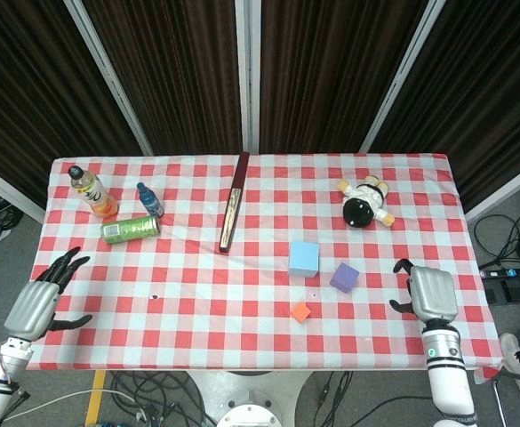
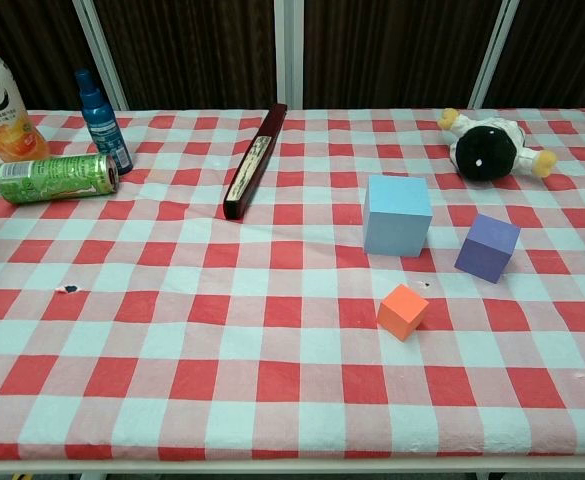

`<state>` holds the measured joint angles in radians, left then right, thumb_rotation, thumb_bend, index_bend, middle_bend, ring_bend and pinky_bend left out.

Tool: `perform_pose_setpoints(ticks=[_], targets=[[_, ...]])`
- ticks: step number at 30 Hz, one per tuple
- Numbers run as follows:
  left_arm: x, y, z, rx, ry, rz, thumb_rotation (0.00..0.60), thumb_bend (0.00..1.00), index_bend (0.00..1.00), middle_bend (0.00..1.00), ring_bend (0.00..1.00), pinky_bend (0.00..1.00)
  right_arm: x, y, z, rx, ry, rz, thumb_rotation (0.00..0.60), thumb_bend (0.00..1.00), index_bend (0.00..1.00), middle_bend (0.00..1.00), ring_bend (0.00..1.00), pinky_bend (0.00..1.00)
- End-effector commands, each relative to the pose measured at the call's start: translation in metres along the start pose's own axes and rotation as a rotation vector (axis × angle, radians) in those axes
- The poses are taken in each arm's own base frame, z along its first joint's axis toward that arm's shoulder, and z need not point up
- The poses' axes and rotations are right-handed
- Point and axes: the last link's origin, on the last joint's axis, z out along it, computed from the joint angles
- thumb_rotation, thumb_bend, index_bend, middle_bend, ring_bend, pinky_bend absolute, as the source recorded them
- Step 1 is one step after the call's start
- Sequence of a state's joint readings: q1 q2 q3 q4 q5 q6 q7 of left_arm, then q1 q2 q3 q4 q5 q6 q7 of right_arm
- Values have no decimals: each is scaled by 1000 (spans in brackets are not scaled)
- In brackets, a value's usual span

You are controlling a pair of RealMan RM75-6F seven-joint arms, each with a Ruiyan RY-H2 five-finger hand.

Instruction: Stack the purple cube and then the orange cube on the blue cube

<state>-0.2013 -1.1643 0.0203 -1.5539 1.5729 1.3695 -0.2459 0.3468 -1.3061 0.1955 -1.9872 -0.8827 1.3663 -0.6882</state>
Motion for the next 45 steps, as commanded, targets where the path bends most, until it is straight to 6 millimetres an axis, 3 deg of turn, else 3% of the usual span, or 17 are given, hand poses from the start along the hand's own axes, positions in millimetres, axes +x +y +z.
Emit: perform_pose_setpoints(ticks=[1,6,9,21,45], targets=[[2,-2,-1,4,2,-2,600,0,160,110,98,247,-5,-19,18,-47,-38,-10,600,0,447,951,875,799],[3,-7,0,4,-2,-21,600,0,160,109,99,247,-14,-30,32,-120,-76,-11,600,0,447,964,887,804],[3,-10,-1,2,-11,-27,600,0,160,109,98,247,-24,-37,38,-148,-133,9,600,0,399,963,887,804],[11,-23,-5,7,5,-52,600,0,160,110,98,247,-31,-73,43,-153,-127,58,600,0,376,978,901,815],[18,-38,-8,6,7,-54,600,0,160,110,99,247,-55,-96,54,-186,-129,52,600,0,383,985,905,816]])
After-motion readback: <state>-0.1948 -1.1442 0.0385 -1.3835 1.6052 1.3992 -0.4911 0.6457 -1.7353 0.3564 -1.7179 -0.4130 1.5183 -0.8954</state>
